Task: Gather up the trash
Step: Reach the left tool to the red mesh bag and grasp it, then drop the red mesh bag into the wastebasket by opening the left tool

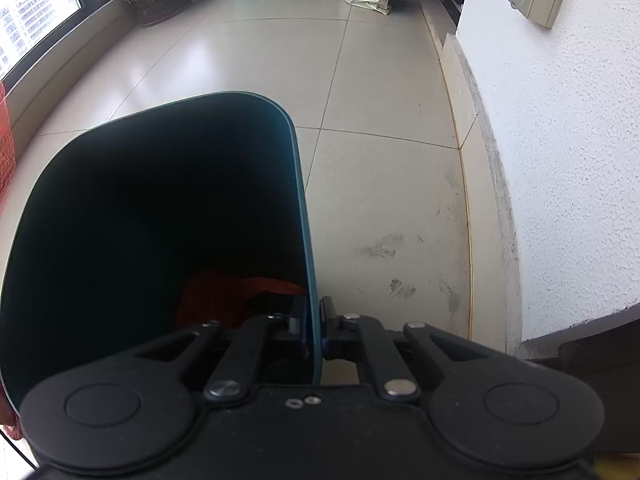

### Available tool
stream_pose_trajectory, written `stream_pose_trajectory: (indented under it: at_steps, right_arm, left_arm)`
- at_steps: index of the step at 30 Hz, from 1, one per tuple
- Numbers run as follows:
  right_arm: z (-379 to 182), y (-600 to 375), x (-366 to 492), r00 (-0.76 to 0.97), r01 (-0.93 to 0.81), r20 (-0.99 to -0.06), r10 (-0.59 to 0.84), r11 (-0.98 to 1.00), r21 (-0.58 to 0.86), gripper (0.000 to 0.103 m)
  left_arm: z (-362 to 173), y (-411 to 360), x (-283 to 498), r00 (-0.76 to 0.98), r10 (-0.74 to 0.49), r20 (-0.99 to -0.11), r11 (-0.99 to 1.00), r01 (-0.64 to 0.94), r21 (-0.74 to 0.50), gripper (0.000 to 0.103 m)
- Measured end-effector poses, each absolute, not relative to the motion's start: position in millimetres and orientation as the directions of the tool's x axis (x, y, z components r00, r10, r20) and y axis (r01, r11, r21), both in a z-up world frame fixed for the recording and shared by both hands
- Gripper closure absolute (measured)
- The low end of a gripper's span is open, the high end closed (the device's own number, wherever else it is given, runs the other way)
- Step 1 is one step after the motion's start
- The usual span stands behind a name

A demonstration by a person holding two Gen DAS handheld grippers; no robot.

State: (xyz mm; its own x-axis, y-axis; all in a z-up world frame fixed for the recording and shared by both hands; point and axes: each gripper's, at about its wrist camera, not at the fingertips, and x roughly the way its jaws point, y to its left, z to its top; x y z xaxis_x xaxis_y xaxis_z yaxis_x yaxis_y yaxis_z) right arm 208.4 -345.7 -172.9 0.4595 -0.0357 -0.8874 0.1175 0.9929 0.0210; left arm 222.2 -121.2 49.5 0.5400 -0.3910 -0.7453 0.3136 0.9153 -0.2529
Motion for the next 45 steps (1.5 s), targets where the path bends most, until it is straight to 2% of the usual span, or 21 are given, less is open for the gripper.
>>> stream_pose_trajectory:
  at_steps: [7, 18, 23, 27, 31, 34, 38, 45]
  right_arm:
    - [-175, -348, 208, 0.463, 0.112, -0.886, -0.028, 0.993, 0.027, 0.097]
    - [-176, -349, 205, 0.47, 0.101, -0.882, -0.015, 0.994, 0.037, 0.097]
    - [-176, -351, 203, 0.471, 0.099, -0.882, -0.009, 0.994, 0.043, 0.097]
    - [-176, -350, 203, 0.472, 0.097, -0.882, -0.009, 0.994, 0.041, 0.097]
    - [-175, -350, 202, 0.471, 0.099, -0.882, -0.008, 0.994, 0.044, 0.096]
    - [-175, -350, 203, 0.47, 0.1, -0.882, -0.008, 0.994, 0.045, 0.096]
    - [-174, -350, 203, 0.47, 0.101, -0.883, -0.006, 0.994, 0.046, 0.096]
    - [-174, -351, 204, 0.469, 0.103, -0.883, -0.004, 0.993, 0.05, 0.095]
  left_arm:
    - [22, -183, 223, 0.486, -0.413, -0.77, 0.895, 0.371, -0.246, 0.098]
    - [-82, -232, 258, 0.376, -0.272, -0.886, 0.923, 0.361, -0.13, 0.098]
    - [-112, -239, 266, 0.341, -0.209, -0.917, 0.927, 0.367, -0.075, 0.098]
    - [-126, -239, 266, 0.309, -0.206, -0.928, 0.921, 0.382, -0.077, 0.097]
    - [-129, -231, 265, 0.256, -0.266, -0.929, 0.91, 0.384, -0.155, 0.095]
    - [-122, -222, 262, 0.251, -0.315, -0.915, 0.902, 0.38, -0.206, 0.083]
    - [-104, -207, 253, 0.291, -0.38, -0.878, 0.886, 0.386, -0.256, 0.033]
    - [-68, -174, 235, 0.347, -0.411, -0.843, 0.882, 0.387, -0.271, 0.031]
